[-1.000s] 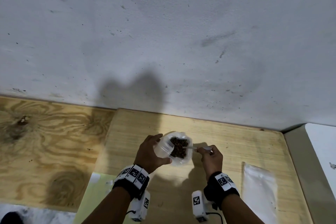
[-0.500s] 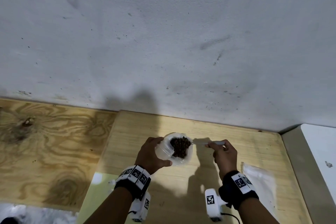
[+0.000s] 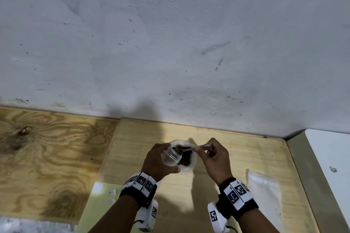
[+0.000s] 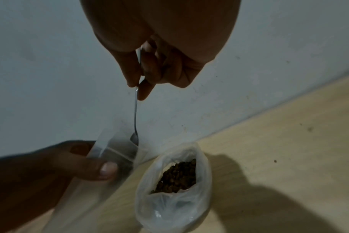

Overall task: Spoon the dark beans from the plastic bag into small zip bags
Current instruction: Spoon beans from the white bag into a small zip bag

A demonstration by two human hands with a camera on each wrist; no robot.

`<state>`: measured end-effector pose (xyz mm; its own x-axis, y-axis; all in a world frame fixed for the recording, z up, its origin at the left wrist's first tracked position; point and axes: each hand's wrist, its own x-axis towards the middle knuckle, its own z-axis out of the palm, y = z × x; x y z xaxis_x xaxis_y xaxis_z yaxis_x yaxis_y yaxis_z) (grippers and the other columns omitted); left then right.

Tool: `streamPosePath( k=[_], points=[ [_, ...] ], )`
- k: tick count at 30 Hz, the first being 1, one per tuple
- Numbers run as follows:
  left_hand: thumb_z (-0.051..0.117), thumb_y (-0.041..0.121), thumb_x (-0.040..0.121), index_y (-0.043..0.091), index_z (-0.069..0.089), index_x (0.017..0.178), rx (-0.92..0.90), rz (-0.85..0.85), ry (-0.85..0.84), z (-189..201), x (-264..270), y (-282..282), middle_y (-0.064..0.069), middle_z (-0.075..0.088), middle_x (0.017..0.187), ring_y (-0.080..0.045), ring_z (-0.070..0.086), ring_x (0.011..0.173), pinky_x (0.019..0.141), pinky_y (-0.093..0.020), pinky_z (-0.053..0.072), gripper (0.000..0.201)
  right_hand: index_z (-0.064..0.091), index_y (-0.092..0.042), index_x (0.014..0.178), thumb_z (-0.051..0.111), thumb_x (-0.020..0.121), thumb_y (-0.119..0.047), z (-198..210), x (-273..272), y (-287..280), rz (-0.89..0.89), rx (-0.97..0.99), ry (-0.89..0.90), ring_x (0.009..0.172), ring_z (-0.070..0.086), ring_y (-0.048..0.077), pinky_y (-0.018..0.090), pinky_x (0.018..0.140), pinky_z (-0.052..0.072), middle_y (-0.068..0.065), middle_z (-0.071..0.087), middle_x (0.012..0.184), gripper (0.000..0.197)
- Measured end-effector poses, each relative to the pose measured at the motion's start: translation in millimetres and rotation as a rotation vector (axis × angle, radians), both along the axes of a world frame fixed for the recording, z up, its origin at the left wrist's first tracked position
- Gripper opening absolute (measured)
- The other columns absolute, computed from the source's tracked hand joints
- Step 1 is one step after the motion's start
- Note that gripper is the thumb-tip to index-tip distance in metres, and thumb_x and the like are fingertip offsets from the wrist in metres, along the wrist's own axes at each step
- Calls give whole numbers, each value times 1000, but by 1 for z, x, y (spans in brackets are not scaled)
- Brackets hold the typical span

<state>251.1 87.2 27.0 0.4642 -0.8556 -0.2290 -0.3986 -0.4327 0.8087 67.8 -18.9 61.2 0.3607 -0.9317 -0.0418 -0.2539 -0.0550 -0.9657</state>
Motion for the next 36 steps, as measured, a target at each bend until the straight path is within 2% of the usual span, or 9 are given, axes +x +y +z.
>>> streamPosePath(
  k=[4,8,11,13,15,22,27,30,36],
  points=[
    [95,32,48,23,58,125,47,16,19,-1,3,0,8,55,118,-11,55,102,83,-22,43,85,49,-16,66,79,82,-14,0,-3,-1,46,-28,3,49,38,10,23,52,34,-1,48,52,35],
    [95,29,51,21,58,124,138,35,85,-5,9,-1,7,55,118,-15,57,105,83,-24,46,82,43,-7,66,81,71,-31,-11,-16,-14,-164,84,-145,56,37,21,35,57,32,28,48,62,46],
    [93,37,50,21,57,125,253,5,154,-7,14,-5,7,54,117,-15,56,106,82,-26,45,85,49,-10,66,79,78,-10,-23,-23,-17,-224,67,-36,58,49,30,34,60,39,22,60,68,32],
    [90,48,38,24,60,122,295,-21,217,-12,19,-7,9,61,117,-13,60,104,78,-25,48,92,52,-9,67,77,80,-4,-29,-23,-15,-217,30,49,54,49,17,27,56,38,8,62,65,29],
    [87,53,33,26,63,118,319,-41,251,-14,20,-9,9,66,114,-11,62,102,80,-27,51,93,51,-11,66,77,82,-4,-32,-21,-10,-199,-15,102,47,40,6,19,48,35,-3,60,64,31],
    [89,57,30,27,64,121,374,-50,264,-16,22,-18,10,67,116,-12,62,105,86,-31,53,99,47,-18,64,74,85,-7,-57,-18,-2,-184,16,135,47,38,6,15,46,30,-14,59,63,35],
    [88,55,30,26,68,111,391,-52,258,-18,24,-20,10,69,108,-12,63,101,85,-32,54,88,44,-13,65,75,85,-10,-69,-15,6,-212,131,169,52,41,5,17,49,32,1,56,64,36],
    [90,53,32,29,68,108,385,-47,270,-20,24,-19,12,69,105,-10,64,99,86,-34,55,83,42,-13,64,76,82,-11,-82,-12,8,-249,249,180,57,41,17,29,56,34,3,48,60,39],
    [90,51,35,30,66,113,376,-42,254,-20,26,-18,13,68,108,-8,63,98,85,-29,53,84,49,-12,67,75,79,-4,-98,-7,2,-371,506,82,62,37,19,32,59,31,7,40,62,29]
  ],
)
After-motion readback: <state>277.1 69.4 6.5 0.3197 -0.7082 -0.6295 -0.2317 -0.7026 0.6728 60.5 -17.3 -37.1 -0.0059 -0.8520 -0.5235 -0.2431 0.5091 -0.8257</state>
